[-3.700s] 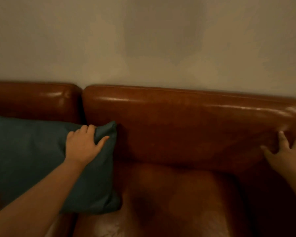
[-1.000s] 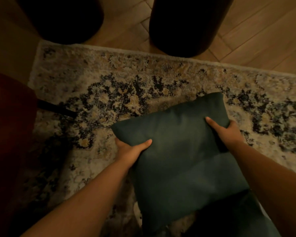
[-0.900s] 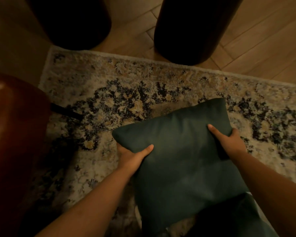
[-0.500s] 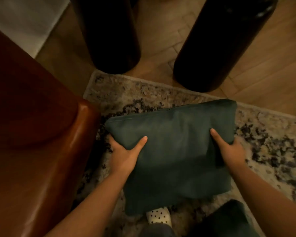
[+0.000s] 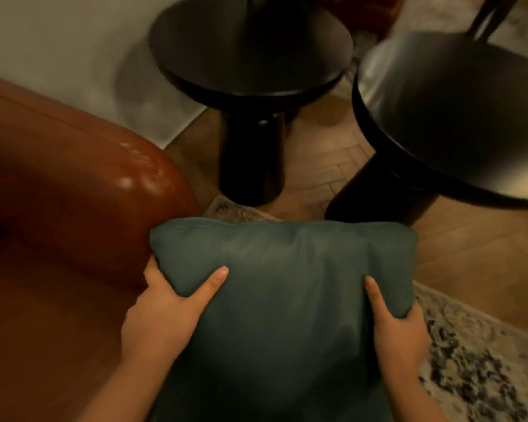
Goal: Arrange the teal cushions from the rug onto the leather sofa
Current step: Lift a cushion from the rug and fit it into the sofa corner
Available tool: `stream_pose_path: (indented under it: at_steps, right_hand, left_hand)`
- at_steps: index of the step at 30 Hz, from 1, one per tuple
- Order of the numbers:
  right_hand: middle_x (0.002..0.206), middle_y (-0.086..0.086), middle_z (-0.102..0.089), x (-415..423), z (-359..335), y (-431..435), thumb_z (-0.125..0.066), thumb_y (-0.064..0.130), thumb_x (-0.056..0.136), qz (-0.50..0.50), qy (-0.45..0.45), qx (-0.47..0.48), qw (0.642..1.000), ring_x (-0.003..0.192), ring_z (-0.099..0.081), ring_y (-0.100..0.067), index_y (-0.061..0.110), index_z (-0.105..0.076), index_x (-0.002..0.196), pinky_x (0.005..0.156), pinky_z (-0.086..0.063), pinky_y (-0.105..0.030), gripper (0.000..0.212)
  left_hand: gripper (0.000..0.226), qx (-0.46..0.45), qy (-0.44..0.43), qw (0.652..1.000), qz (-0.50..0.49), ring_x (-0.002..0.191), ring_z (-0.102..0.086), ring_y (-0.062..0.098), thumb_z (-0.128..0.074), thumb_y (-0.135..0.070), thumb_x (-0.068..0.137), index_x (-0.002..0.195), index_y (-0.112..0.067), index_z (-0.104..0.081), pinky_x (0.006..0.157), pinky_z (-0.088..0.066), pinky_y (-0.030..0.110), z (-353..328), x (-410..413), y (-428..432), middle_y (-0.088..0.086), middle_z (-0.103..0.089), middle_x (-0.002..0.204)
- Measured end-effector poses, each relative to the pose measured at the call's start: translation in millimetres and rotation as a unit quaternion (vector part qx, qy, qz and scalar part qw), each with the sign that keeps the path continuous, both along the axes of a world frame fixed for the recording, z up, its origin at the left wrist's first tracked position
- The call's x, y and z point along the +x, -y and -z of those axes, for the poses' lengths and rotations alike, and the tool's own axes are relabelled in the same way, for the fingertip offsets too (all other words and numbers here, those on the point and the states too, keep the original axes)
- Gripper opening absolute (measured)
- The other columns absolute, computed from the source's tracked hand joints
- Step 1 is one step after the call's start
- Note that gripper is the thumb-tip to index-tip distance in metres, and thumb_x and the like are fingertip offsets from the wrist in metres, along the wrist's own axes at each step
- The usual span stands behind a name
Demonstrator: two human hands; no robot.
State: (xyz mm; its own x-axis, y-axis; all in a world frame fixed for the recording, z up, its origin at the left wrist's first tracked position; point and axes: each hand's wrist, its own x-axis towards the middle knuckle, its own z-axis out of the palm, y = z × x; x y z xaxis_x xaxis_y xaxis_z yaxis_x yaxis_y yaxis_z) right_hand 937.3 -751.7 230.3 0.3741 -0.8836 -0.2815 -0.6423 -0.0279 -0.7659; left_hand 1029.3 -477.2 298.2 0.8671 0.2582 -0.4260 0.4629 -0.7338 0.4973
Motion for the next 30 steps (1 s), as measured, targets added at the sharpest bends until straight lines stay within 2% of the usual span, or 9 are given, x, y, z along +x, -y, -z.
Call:
stream_pose_path:
  at_steps: [3, 5, 7, 10, 14, 16, 21, 25, 30]
  right_hand:
    - [0.116, -0.017, -0.064, -4, -42, -21, -0.058, 0.083, 0.048, -0.025, 0.006, 0.000, 1.000, 0.109, -0.057, -0.038, 0.017, -0.060, 0.111, 0.092, -0.043, -0.047, 0.092]
    - [0.125, -0.013, -0.063, -2, -68, -42, -0.060, 0.081, 0.047, -0.055, 0.034, 0.001, 0.998, 0.113, -0.057, -0.035, 0.018, -0.059, 0.120, 0.098, -0.043, -0.046, 0.097]
    - [0.125, -0.010, -0.064, 4, -92, -74, -0.066, 0.073, 0.053, -0.075, 0.064, 0.003, 0.995, 0.114, -0.058, -0.032, 0.018, -0.060, 0.122, 0.099, -0.043, -0.041, 0.089]
    - [0.115, -0.014, -0.067, 18, -115, -130, -0.077, 0.057, 0.060, -0.092, 0.093, -0.009, 0.991, 0.106, -0.060, -0.032, 0.020, -0.061, 0.108, 0.092, -0.043, -0.039, 0.063]
    - [0.123, -0.012, -0.063, 41, -125, -209, -0.074, 0.061, 0.055, -0.155, 0.124, 0.018, 0.980, 0.115, -0.057, -0.031, 0.018, -0.055, 0.123, 0.101, -0.041, -0.043, 0.082]
    - [0.118, -0.008, -0.067, 52, -127, -252, -0.065, 0.069, 0.047, -0.204, 0.142, 0.029, 0.968, 0.114, -0.058, -0.026, 0.019, -0.061, 0.121, 0.101, -0.043, -0.040, 0.090]
    - [0.095, 0.010, -0.062, 79, -126, -367, -0.059, 0.073, 0.049, -0.309, 0.164, 0.055, 0.935, 0.096, -0.053, -0.008, 0.029, -0.063, 0.115, 0.086, -0.037, -0.025, 0.079]
    - [0.089, 0.031, -0.054, 110, -122, -455, -0.058, 0.076, 0.054, -0.408, 0.157, 0.074, 0.896, 0.093, -0.054, -0.009, 0.044, -0.056, 0.103, 0.083, -0.042, -0.030, 0.059]
    - [0.092, 0.029, -0.057, 158, -112, -554, -0.055, 0.079, 0.059, -0.525, 0.150, 0.074, 0.834, 0.089, -0.057, -0.005, 0.056, -0.055, 0.087, 0.081, -0.044, -0.031, 0.037]
  left_hand:
    - [0.139, -0.019, 0.005, 0.999, -0.029, 0.113, -0.056, 0.038, -0.036, -0.103, 0.030, 0.147, -0.035, -0.008, 0.086, -0.044, 0.043, -34, -15, -33, 0.006, -0.056, 0.131]
    - [0.137, -0.020, 0.018, 0.998, -0.058, 0.112, -0.056, 0.038, -0.029, -0.105, 0.027, 0.145, -0.039, -0.010, 0.087, -0.044, 0.043, -53, -25, -60, 0.005, -0.056, 0.130]
    - [0.130, -0.011, 0.036, 0.995, -0.092, 0.113, -0.055, 0.039, -0.022, -0.105, 0.033, 0.144, -0.039, -0.013, 0.088, -0.043, 0.043, -66, -32, -94, 0.006, -0.056, 0.131]
    - [0.116, 0.001, 0.066, 0.988, -0.139, 0.113, -0.055, 0.039, -0.017, -0.100, 0.051, 0.143, -0.031, -0.021, 0.089, -0.042, 0.044, -80, -35, -154, 0.010, -0.056, 0.129]
    - [0.106, 0.031, 0.136, 0.967, -0.215, 0.112, -0.054, 0.043, -0.021, -0.096, 0.062, 0.136, -0.022, -0.036, 0.088, -0.040, 0.045, -94, -37, -241, 0.018, -0.058, 0.125]
    - [0.106, 0.039, 0.170, 0.953, -0.247, 0.112, -0.053, 0.044, -0.019, -0.095, 0.058, 0.132, -0.022, -0.040, 0.088, -0.039, 0.046, -100, -41, -287, 0.019, -0.058, 0.124]
    - [0.093, 0.003, 0.208, 0.924, -0.322, 0.113, -0.053, 0.039, -0.025, -0.089, 0.067, 0.137, -0.029, -0.035, 0.086, -0.039, 0.045, -107, -57, -398, 0.011, -0.056, 0.128]
    - [0.093, -0.050, 0.233, 0.896, -0.375, 0.120, -0.050, 0.038, -0.030, -0.091, 0.065, 0.140, -0.035, -0.030, 0.098, -0.039, 0.047, -95, -69, -483, 0.011, -0.052, 0.136]
    - [0.096, -0.113, 0.254, 0.866, -0.415, 0.122, -0.050, 0.027, -0.039, -0.091, 0.060, 0.140, -0.040, -0.029, 0.092, -0.037, 0.035, -71, -79, -567, -0.002, -0.051, 0.136]
